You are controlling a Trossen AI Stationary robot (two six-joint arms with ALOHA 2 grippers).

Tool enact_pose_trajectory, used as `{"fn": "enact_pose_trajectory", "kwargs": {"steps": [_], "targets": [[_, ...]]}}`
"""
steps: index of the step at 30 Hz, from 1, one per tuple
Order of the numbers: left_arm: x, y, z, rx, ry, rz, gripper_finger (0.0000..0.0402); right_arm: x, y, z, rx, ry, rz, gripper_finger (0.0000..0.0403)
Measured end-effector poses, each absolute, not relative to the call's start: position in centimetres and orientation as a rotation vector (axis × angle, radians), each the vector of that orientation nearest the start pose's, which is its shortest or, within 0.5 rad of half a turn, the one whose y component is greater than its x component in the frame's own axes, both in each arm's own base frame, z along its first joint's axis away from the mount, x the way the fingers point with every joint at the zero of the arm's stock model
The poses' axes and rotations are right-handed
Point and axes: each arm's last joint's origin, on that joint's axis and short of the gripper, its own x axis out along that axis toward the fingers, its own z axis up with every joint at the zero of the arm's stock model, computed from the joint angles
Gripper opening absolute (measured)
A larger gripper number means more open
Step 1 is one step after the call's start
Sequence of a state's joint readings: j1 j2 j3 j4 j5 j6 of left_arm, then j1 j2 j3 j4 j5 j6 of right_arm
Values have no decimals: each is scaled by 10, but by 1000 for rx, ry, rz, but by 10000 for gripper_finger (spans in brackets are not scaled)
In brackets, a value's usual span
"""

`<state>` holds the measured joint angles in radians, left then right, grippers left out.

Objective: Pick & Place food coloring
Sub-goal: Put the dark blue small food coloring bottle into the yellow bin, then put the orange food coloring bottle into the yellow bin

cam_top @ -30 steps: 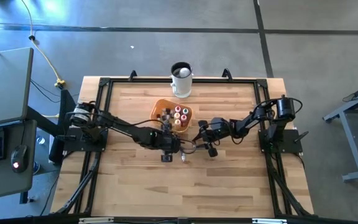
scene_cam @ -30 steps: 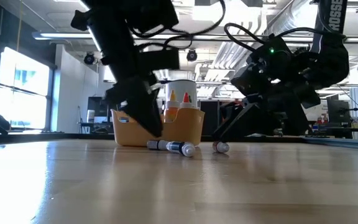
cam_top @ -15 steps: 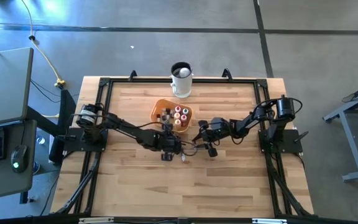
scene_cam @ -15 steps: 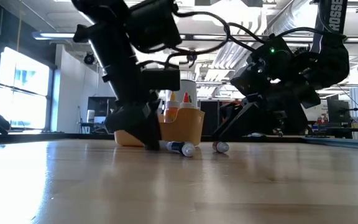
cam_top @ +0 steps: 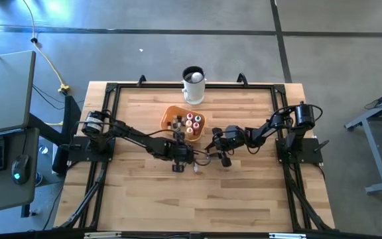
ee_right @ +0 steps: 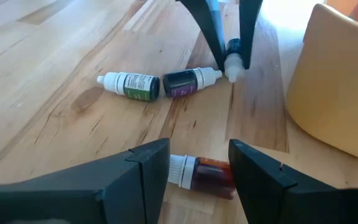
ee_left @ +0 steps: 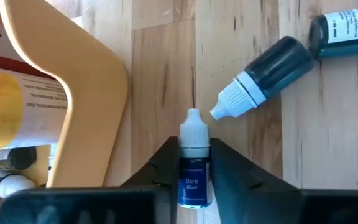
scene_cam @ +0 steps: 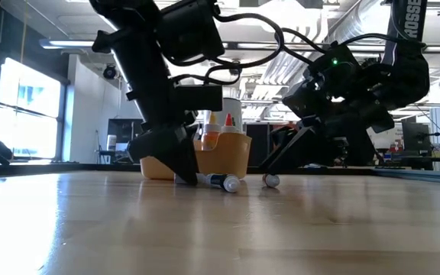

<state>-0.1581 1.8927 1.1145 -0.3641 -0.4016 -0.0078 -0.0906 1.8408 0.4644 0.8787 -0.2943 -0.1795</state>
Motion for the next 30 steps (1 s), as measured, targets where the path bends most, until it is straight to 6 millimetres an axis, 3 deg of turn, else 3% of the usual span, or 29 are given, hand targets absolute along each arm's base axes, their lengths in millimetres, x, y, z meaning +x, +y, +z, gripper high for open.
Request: {"fn": "enact_pose_trajectory", "kwargs": {"steps": [3,7,17,22,30], "targets": [[357,-45,139,315,1099,242,45,280,-17,84,-80,469,242,158],[356,-47,150,305,1161,267,57,280,-17,84,-62,471,240,158],[354,-43,206,517,1295,526,65,280,-17,84,-54,471,239,158],[356,-14,211,512,1321,619,77,280,-16,84,-57,471,244,158],[365,35,202,307,1355,568,117,280,-5,83,-131,465,289,158]]}}
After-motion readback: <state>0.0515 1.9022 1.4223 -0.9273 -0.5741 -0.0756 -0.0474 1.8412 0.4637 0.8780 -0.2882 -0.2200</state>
